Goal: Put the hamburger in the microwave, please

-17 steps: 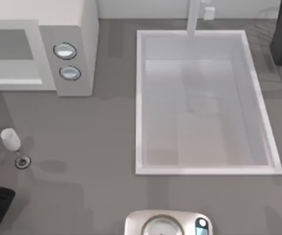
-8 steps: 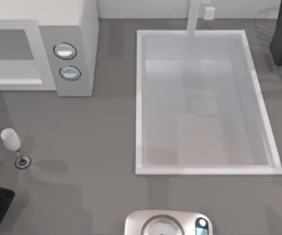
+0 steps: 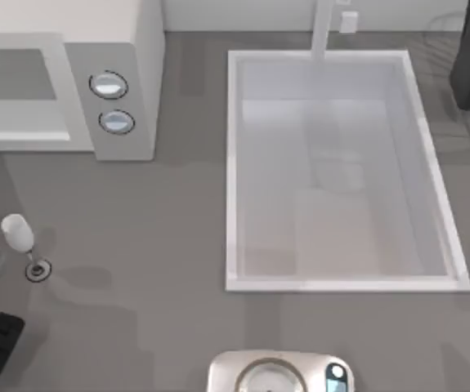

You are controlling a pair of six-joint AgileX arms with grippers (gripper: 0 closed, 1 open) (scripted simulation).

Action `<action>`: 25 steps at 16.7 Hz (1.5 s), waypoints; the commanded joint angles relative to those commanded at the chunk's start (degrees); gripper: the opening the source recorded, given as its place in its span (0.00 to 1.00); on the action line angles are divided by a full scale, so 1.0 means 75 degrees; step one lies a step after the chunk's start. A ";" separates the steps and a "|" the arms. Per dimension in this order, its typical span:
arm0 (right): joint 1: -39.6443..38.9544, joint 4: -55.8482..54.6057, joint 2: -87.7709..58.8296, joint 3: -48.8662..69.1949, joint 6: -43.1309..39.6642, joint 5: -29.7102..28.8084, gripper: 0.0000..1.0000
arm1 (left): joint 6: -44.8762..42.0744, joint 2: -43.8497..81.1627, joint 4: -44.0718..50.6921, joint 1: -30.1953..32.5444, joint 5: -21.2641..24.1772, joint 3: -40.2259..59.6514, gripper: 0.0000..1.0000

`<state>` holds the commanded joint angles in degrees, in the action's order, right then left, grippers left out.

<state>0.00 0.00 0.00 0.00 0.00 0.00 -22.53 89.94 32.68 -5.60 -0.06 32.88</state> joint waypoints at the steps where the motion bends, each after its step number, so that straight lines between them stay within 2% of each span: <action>1: 0.0000 0.0000 0.0000 0.0000 0.0000 0.0000 1.00 | 0.0000 0.0000 0.0000 0.0000 0.0000 0.0000 0.00; 4: 0.0000 0.0000 0.0000 0.0000 0.0000 0.0000 1.00 | 0.0000 0.0000 0.0000 0.0000 0.0000 0.0000 0.00; 5: 0.0000 0.0000 0.0000 0.0000 0.0000 0.0000 1.00 | -0.0050 -0.0699 0.0611 -0.0083 0.0149 0.0214 0.00; 8: 0.0000 0.0000 0.0000 0.0000 0.0000 0.0000 1.00 | -0.0053 -0.0860 0.0908 -0.0079 0.0150 0.0489 0.00; 14: 0.0000 0.0000 0.0000 0.0000 0.0000 0.0000 1.00 | -0.0029 -0.1542 0.3311 -0.0063 0.0152 0.1743 0.00; 17: 0.0000 0.0000 0.0000 0.0000 0.0000 0.0000 1.00 | -0.0004 -0.1968 0.4086 -0.0050 0.0151 0.2338 0.00; 25: 0.0000 0.0000 0.0000 0.0000 0.0000 0.0000 1.00 | 0.0001 -0.1908 0.3946 -0.0160 0.0172 0.2453 0.00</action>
<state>0.00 0.00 0.00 0.00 0.00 0.00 -22.51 75.63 62.28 -6.80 1.24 51.28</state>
